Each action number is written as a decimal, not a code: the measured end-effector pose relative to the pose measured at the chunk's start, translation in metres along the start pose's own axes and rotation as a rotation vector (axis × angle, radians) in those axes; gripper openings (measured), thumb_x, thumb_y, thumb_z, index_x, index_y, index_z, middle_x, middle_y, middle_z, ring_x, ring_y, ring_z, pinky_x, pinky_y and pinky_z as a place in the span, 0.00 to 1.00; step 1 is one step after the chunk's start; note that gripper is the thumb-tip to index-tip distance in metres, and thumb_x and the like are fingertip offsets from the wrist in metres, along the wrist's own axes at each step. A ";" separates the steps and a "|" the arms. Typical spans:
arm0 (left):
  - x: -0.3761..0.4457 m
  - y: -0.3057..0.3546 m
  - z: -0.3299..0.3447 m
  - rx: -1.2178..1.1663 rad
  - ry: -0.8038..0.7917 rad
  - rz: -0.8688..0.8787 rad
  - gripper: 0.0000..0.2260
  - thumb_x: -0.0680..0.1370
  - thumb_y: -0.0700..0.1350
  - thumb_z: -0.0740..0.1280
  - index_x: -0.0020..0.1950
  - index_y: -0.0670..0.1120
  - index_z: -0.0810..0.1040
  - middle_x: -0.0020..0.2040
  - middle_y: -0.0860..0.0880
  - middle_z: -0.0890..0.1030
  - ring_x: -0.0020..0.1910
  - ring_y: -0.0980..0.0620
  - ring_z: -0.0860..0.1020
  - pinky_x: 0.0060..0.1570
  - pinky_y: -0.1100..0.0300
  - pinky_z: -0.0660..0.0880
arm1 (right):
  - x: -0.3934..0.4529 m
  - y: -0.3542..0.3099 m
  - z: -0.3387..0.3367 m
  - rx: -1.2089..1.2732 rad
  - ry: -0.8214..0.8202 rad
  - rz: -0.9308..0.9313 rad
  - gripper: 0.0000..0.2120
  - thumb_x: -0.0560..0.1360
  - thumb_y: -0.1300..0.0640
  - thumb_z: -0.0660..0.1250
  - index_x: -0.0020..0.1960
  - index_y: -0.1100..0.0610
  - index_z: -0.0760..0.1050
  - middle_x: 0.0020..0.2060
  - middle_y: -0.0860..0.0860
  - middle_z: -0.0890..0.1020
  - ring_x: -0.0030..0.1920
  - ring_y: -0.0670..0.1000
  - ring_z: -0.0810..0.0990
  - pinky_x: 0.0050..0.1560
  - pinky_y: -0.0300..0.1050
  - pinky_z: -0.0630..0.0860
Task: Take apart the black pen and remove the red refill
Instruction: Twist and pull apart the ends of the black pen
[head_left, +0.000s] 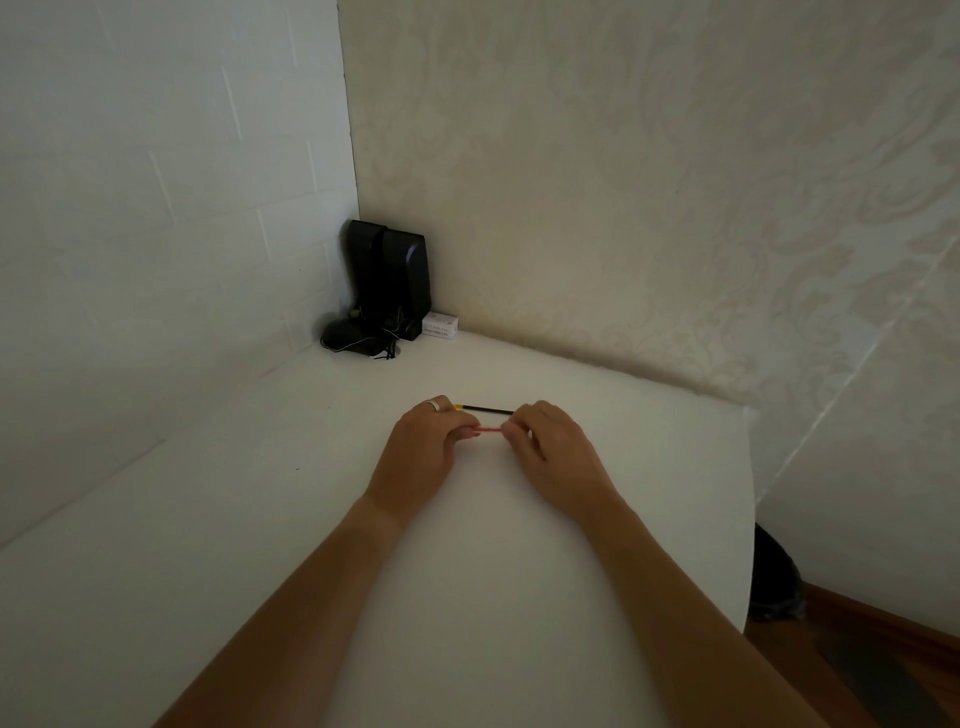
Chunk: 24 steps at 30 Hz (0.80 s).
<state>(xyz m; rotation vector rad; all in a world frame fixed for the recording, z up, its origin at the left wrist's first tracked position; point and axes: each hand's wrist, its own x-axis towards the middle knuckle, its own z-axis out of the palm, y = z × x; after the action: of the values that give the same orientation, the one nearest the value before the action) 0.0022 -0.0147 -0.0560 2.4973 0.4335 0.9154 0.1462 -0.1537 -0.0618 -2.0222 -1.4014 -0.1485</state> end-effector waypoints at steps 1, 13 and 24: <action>0.000 0.000 0.000 0.003 -0.003 0.004 0.08 0.80 0.42 0.65 0.52 0.44 0.84 0.47 0.45 0.83 0.46 0.47 0.80 0.49 0.49 0.78 | 0.001 0.001 0.001 -0.006 -0.002 -0.012 0.10 0.82 0.50 0.59 0.48 0.53 0.75 0.42 0.47 0.76 0.44 0.48 0.73 0.46 0.48 0.76; 0.001 0.001 -0.001 -0.017 0.008 -0.007 0.08 0.80 0.41 0.65 0.52 0.44 0.84 0.46 0.45 0.82 0.45 0.47 0.80 0.49 0.50 0.78 | 0.001 0.002 0.001 0.035 0.010 -0.029 0.03 0.80 0.52 0.62 0.52 0.50 0.72 0.43 0.44 0.77 0.40 0.42 0.72 0.44 0.45 0.75; 0.001 0.000 -0.001 -0.017 0.000 -0.002 0.08 0.79 0.42 0.66 0.52 0.45 0.84 0.46 0.46 0.82 0.45 0.48 0.80 0.49 0.51 0.78 | 0.000 0.000 0.000 0.073 0.021 0.018 0.04 0.80 0.49 0.62 0.51 0.49 0.72 0.44 0.44 0.77 0.40 0.44 0.73 0.44 0.45 0.76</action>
<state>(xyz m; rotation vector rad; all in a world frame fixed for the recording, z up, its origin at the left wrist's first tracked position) 0.0023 -0.0144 -0.0551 2.4810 0.4272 0.9151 0.1464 -0.1533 -0.0619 -1.9676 -1.3558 -0.1085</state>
